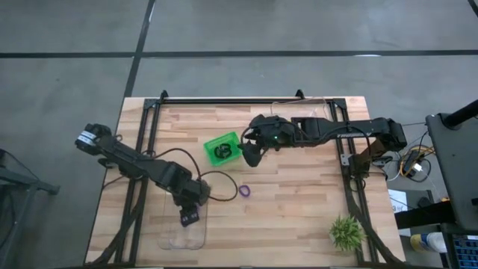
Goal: Sort spring keychains
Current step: Put the purple spring keychain into the bottom left transparent bin
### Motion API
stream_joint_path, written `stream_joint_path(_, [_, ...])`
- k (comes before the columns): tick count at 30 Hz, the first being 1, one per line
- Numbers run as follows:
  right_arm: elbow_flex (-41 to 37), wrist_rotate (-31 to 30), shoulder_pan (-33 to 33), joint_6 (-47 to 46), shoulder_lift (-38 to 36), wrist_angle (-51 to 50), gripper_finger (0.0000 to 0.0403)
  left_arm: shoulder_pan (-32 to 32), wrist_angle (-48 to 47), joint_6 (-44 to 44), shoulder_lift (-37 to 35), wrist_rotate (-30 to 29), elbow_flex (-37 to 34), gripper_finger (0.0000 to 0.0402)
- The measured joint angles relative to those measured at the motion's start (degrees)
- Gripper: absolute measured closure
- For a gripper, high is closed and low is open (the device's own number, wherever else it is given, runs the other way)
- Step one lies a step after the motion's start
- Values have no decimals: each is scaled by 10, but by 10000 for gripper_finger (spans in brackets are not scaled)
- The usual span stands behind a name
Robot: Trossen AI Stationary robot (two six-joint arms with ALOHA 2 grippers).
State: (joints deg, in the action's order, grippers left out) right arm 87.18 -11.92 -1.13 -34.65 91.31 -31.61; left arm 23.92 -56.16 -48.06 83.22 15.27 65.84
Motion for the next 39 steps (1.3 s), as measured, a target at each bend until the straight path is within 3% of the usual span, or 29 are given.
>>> stream_joint_path(6, [-27,3,0,-8,0,-8,170,-9,-25,-1,0,-52,72,228])
stream_joint_path(15, [-85,60,-1,-120,0,-14,172,-28,-41,50,0,-159,190,228])
stream_joint_path(22, [-134,91,-1,-223,0,-13,177,-52,-23,82,-1,-300,285,228])
stream_joint_path(30, [-133,125,-15,-184,44,-5,177,-61,-5,141,-1,-454,386,227])
stream_joint_path(39, [-106,183,-22,-179,137,-18,177,-61,38,204,-1,-495,476,227])
